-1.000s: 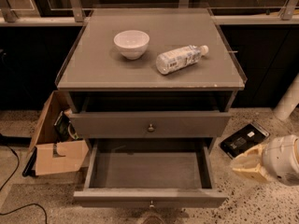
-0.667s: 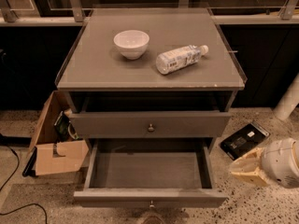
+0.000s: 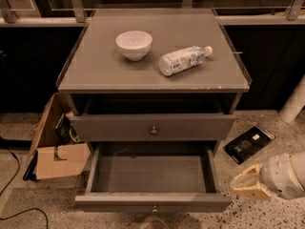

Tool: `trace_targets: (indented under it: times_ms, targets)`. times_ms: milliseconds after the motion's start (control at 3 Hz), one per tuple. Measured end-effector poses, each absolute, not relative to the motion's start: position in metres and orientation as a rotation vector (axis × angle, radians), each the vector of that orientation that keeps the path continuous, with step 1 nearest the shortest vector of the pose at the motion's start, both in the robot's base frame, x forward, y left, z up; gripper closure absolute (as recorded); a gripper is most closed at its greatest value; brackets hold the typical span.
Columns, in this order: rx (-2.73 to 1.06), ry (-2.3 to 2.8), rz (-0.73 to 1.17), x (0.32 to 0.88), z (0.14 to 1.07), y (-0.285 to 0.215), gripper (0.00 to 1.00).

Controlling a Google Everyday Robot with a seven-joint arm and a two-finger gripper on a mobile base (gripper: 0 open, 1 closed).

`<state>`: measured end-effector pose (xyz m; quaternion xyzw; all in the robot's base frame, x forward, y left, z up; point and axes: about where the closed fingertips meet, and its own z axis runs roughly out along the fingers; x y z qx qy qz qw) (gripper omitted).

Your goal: Close middle drawer

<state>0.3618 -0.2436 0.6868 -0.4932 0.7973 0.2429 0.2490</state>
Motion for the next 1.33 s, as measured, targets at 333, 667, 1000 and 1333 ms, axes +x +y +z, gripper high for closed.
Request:
trace_targets:
  times_ms: [333, 667, 1000, 1333]
  targets:
    - [-1.296, 2.183, 0.77, 0.357, 0.654, -0.245, 1.0]
    - [-1.296, 2.184, 0.771, 0.357, 0.654, -0.245, 1.0]
    - [-1.266, 2.197, 0.794, 0.356, 0.64, -0.243, 1.0]
    - [-1.204, 2.214, 0.89, 0.352, 0.605, -0.247, 1.0]
